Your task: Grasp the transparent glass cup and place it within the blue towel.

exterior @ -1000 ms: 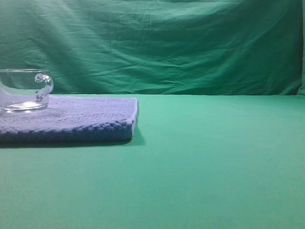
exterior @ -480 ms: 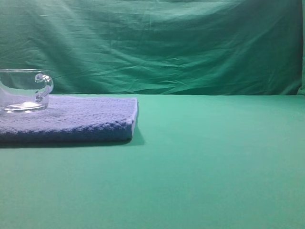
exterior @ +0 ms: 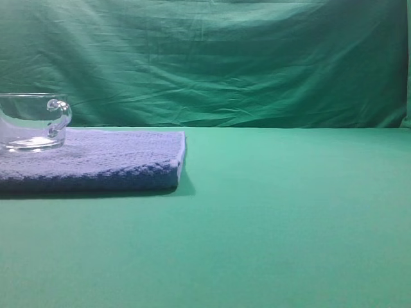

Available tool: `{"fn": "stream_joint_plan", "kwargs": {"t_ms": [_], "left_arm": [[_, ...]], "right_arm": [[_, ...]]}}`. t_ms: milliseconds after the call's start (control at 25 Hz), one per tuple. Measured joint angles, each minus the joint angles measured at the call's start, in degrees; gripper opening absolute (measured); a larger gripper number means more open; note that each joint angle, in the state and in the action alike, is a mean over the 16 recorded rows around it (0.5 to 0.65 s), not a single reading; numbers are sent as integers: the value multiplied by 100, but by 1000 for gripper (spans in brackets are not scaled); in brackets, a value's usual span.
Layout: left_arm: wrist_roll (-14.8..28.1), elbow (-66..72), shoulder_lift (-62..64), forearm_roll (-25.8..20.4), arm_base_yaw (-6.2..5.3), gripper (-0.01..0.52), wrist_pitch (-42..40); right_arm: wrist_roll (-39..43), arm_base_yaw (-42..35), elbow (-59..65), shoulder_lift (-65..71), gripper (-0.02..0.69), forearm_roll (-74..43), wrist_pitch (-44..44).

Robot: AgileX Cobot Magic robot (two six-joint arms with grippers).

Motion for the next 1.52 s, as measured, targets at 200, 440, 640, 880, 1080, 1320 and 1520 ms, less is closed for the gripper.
{"fn": "stream_joint_plan", "kwargs": {"t_ms": [200, 440, 640, 880, 1080, 1320, 1520], "left_arm": [[0, 0, 0, 0, 0, 0, 0], [0, 0, 0, 0, 0, 0, 0], [0, 0, 0, 0, 0, 0, 0], [0, 0, 0, 0, 0, 0, 0], [0, 0, 0, 0, 0, 0, 0], [0, 0, 0, 0, 0, 0, 0], [0, 0, 0, 0, 0, 0, 0]], "right_arm": [[-26, -677, 1062, -757, 0, 46, -759], [78, -1106, 2209, -1472, 0, 166, -1326], [179, -1247, 2786, -1807, 0, 279, -1385], [247, -1296, 3086, -1883, 0, 367, -1222], [250, -1302, 3117, -1883, 0, 389, -1027], [246, -1303, 3118, -1883, 0, 391, -905], [246, -1305, 3118, -1883, 0, 391, -893]]}}
